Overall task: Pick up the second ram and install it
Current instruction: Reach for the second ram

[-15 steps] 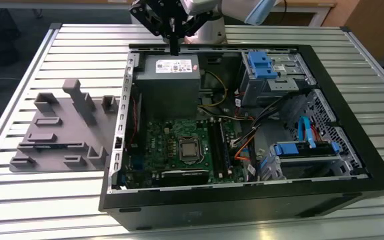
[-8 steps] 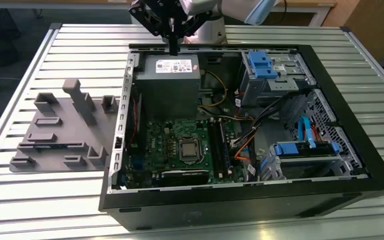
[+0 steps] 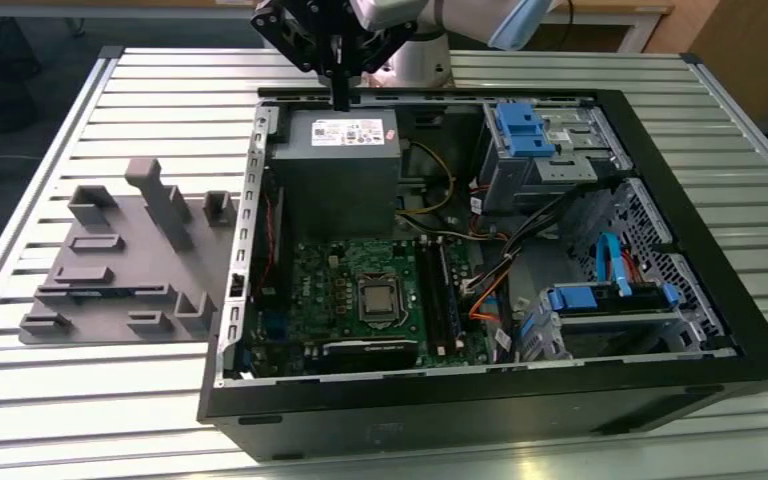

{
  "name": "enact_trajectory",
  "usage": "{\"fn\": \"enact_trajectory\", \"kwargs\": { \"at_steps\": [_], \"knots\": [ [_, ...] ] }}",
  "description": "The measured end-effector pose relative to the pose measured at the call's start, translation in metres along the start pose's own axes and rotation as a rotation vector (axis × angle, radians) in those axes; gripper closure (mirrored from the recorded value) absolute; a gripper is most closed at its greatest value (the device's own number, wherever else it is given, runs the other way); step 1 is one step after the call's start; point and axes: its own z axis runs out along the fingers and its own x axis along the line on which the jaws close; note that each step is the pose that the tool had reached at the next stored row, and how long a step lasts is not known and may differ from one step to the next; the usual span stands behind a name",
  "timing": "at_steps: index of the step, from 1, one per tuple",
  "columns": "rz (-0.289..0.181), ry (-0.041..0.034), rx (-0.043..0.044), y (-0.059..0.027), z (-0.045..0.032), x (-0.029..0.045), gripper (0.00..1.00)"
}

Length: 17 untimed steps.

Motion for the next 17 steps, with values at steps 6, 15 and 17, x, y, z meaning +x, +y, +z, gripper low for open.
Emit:
{"fn": "enact_trajectory", "kwargs": {
  "at_steps": [6,15,17],
  "knots": [
    [0.0,0.0,0.0,-0.0001,-0.0001,0.0013,0.89],
    [0.0,0.0,0.0,-0.0002,-0.0001,0.0025,0.89],
    [0.0,0.0,0.0,-0.0003,-0.0001,0.0035,0.89]
  ]
}}
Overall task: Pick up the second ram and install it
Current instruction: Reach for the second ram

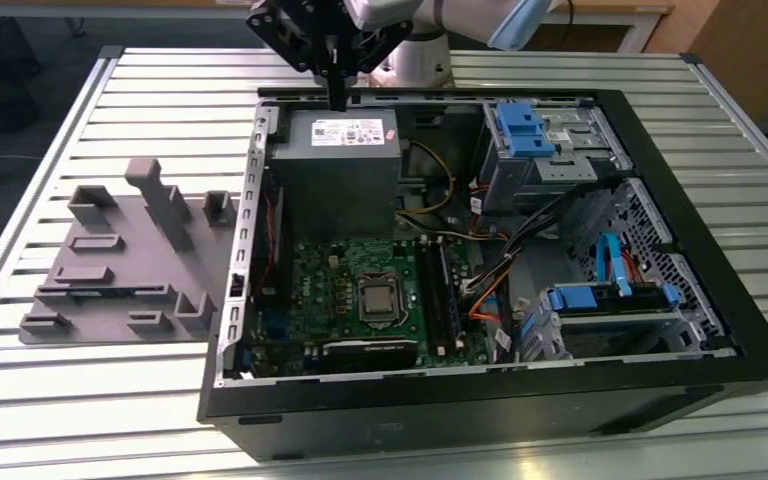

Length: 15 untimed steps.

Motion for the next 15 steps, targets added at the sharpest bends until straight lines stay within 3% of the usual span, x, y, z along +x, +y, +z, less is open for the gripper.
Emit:
{"fn": "enact_trajectory", "kwargs": {
  "at_steps": [15],
  "knots": [
    [0.0,0.0,0.0,-0.0003,0.0,0.0045,0.89]
  ]
}}
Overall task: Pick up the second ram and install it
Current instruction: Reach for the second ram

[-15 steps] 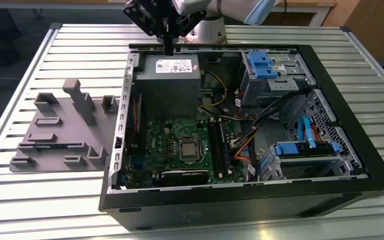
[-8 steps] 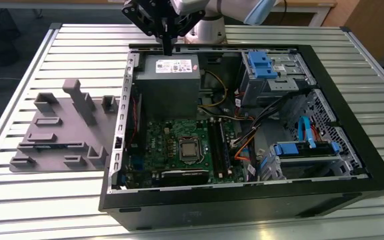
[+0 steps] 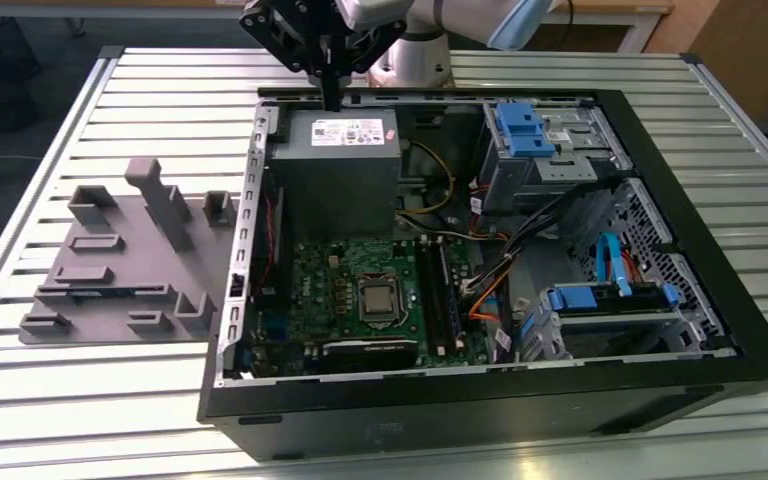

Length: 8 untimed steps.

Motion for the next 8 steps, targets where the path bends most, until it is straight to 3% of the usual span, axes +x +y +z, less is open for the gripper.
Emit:
{"fn": "enact_trajectory", "kwargs": {
  "at_steps": [8],
  "knots": [
    [0.0,0.0,0.0,-0.0001,0.0,0.0017,0.89]
  ]
}}
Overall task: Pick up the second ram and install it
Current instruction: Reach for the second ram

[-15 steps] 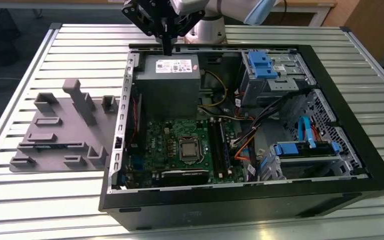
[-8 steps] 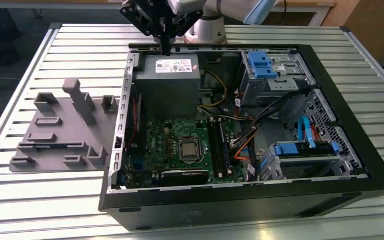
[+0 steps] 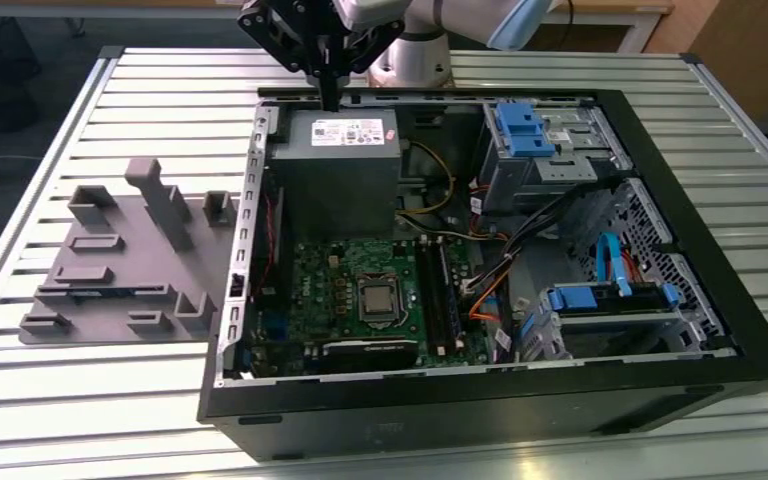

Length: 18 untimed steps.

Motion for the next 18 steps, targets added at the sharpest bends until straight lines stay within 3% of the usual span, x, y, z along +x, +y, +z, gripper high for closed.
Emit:
{"fn": "enact_trajectory", "kwargs": {
  "at_steps": [18],
  "knots": [
    [0.0,0.0,0.0,-0.0004,0.0005,0.0049,0.89]
  ]
}}
